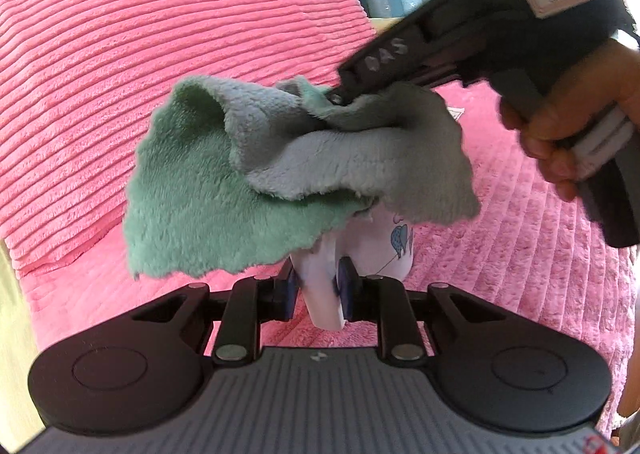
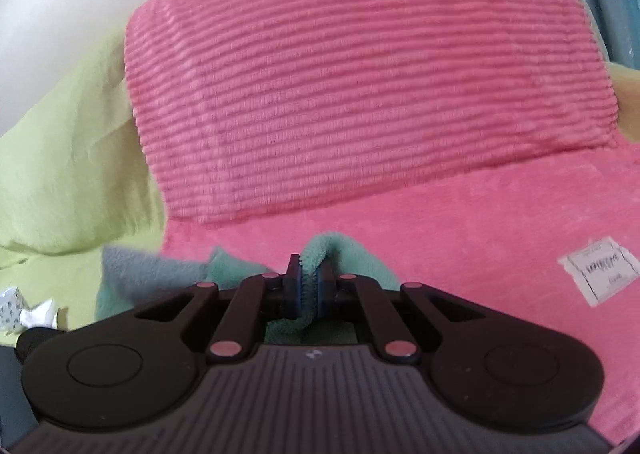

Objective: Clean container
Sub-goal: 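Hold the mug with the left tool while the right tool wipes its outer wall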

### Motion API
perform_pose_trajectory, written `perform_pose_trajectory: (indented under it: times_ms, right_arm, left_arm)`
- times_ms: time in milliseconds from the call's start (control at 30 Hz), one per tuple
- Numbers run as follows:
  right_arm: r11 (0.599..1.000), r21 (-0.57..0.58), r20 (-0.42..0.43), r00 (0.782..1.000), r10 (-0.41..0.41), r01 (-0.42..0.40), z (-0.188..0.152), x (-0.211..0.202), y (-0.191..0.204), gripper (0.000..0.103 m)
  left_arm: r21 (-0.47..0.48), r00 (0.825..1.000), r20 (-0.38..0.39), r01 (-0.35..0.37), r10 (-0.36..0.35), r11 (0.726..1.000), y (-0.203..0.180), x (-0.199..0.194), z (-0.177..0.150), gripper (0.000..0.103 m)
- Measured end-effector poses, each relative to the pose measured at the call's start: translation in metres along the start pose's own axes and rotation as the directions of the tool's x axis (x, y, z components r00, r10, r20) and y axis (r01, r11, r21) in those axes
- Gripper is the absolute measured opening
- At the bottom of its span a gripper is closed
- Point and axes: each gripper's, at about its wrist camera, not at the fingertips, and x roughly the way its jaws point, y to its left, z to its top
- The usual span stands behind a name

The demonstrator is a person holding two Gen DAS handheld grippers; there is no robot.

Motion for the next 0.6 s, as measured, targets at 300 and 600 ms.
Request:
perform_pose_trajectory:
  times_ms: [300,600]
  right_arm:
    - [0.999,0.034,-0.107,0.994,0.008,-0.004,-0.001,-0.025,0.0,0.002]
    - [0.976,-0.043,-0.072,0.973,-0.218,0.216,0.006,-0.062,-0.014,0.005]
  left_arm:
    - [-0.039,1.0,-0.027,-0.01,0.009,0.999,0.007,0.009,0.003,0.024]
    - [-0.036,0.999,-0.033,-0.038,0.037,0.999,0.003,0.009,-0.002,0.026]
